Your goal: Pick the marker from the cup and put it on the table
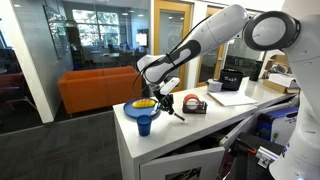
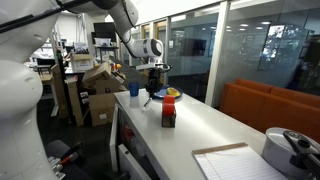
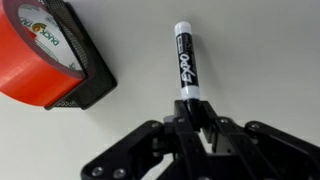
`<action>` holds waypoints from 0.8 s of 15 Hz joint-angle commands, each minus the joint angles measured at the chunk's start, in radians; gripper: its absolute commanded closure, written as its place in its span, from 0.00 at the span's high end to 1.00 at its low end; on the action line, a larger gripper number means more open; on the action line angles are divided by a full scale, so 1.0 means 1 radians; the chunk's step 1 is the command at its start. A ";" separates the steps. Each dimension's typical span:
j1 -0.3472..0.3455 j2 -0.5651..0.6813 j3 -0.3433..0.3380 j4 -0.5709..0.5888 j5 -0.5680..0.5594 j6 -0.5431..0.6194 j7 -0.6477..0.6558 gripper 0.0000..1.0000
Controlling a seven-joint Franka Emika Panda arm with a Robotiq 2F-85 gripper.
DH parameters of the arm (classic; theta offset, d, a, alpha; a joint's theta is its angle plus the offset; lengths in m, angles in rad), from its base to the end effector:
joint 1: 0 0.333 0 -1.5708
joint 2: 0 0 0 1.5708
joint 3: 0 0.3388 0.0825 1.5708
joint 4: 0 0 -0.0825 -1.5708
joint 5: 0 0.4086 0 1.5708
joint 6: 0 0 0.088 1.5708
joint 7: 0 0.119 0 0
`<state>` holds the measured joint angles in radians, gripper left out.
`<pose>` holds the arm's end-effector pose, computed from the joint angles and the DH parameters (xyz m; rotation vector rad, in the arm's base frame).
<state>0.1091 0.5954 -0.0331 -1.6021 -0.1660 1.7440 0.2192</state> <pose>0.6647 0.0360 0.2505 2.8380 -0.1069 -0.6111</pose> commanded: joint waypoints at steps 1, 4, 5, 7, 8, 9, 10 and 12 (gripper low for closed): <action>-0.005 0.012 0.006 0.024 0.006 -0.023 -0.008 0.05; -0.005 0.013 0.006 0.022 0.006 -0.017 -0.005 0.05; -0.003 0.012 0.004 0.022 0.005 -0.014 0.002 0.44; -0.006 0.010 0.006 0.021 0.011 -0.011 -0.001 0.51; -0.006 0.008 0.006 0.019 0.009 -0.007 -0.004 0.58; -0.006 0.007 0.007 0.019 0.009 -0.005 -0.005 0.65; -0.006 0.007 0.006 0.018 0.010 -0.003 -0.002 0.73; -0.006 0.002 0.007 0.016 0.011 0.004 -0.001 0.88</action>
<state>0.1092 0.5954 -0.0331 -1.6003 -0.1658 1.7465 0.2185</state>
